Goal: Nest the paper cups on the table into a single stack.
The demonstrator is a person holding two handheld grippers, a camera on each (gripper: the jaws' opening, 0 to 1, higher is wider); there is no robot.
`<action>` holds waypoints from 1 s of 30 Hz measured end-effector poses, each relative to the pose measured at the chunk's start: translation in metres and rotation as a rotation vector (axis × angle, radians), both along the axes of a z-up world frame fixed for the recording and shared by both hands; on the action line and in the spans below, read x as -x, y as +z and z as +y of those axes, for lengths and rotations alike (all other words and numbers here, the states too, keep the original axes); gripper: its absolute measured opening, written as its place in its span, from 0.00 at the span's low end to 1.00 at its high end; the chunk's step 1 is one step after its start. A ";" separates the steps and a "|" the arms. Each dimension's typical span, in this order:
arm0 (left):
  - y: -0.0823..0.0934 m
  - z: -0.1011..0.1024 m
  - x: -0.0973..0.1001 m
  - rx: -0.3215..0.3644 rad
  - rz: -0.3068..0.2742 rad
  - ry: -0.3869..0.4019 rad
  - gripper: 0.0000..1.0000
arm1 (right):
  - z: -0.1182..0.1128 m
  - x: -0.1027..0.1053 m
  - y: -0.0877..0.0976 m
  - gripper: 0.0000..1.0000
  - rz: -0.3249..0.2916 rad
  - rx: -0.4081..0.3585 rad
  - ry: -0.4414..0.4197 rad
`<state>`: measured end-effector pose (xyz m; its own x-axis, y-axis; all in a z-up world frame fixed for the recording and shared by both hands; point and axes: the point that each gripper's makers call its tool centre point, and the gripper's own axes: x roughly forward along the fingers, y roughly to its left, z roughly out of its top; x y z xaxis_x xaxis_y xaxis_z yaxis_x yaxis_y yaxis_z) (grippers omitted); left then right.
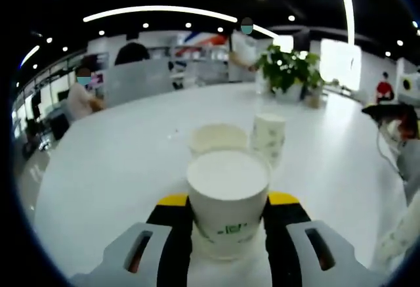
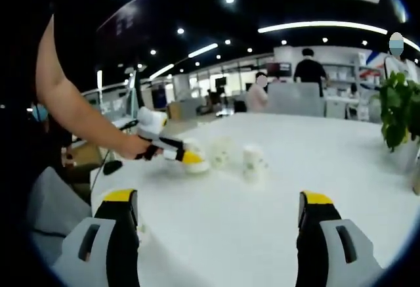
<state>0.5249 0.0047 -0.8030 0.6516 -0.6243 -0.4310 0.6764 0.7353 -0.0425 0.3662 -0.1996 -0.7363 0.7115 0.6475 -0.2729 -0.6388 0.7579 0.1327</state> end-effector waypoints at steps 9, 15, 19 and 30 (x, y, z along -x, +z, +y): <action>0.023 0.009 -0.004 0.006 -0.001 -0.026 0.40 | -0.002 -0.002 -0.009 1.00 0.049 0.003 0.002; 0.035 0.010 -0.003 0.036 0.013 -0.045 0.40 | -0.003 -0.004 -0.008 1.00 0.046 0.007 -0.002; 0.038 0.011 -0.001 0.039 0.041 -0.071 0.40 | -0.002 -0.004 -0.007 1.00 0.045 0.003 -0.002; 0.084 0.002 -0.003 0.053 0.008 -0.110 0.40 | -0.004 -0.005 0.003 1.00 0.033 -0.004 -0.004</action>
